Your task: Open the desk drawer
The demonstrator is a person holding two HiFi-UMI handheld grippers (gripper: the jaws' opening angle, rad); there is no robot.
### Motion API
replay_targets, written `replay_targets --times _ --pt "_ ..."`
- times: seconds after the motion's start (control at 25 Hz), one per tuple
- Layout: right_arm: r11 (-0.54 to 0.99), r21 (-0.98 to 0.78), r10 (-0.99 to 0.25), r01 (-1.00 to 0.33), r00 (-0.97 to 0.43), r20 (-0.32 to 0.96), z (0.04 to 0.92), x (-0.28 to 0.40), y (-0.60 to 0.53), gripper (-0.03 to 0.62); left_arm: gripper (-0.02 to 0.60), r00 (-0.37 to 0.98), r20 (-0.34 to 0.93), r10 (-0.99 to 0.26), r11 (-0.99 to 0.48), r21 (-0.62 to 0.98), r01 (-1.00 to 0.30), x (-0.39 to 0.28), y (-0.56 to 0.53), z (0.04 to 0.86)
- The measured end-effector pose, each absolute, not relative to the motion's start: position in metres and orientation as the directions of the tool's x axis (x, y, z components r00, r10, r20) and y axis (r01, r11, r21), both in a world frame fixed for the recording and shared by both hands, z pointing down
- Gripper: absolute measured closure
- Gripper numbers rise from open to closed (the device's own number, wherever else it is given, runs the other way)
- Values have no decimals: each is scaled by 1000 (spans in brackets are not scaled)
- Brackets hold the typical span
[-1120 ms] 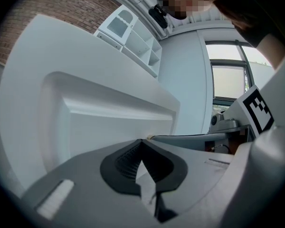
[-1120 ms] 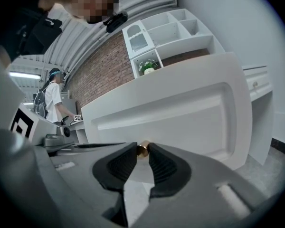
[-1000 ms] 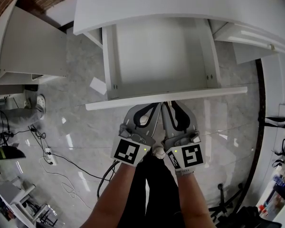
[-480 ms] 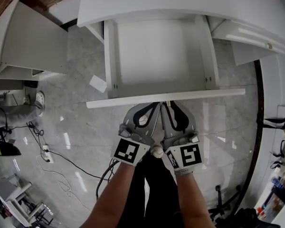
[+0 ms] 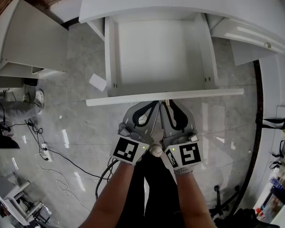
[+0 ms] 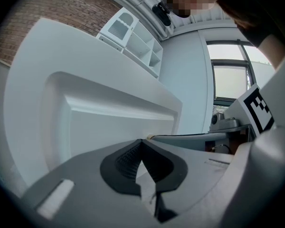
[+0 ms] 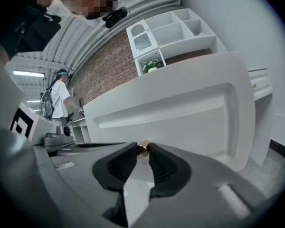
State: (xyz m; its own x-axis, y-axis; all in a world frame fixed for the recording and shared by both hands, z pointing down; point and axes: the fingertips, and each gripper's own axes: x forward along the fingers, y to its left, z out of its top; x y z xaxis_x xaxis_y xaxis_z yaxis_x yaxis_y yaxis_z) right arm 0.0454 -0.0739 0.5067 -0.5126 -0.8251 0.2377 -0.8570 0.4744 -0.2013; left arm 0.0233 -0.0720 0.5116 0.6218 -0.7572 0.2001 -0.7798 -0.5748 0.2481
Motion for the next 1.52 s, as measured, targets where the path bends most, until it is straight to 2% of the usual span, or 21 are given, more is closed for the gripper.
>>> replay_targets --times 1.16,1.52 --pt "481 -177 -817 -859 -512 266 506 49 -50 514 591 641 215 -736 -587 268 -764 28 -46 511" --pt "535 -167 -801 -828 -561 210 489 57 -44 505 581 640 179 -747 -589 267 -763 18 -37 508"
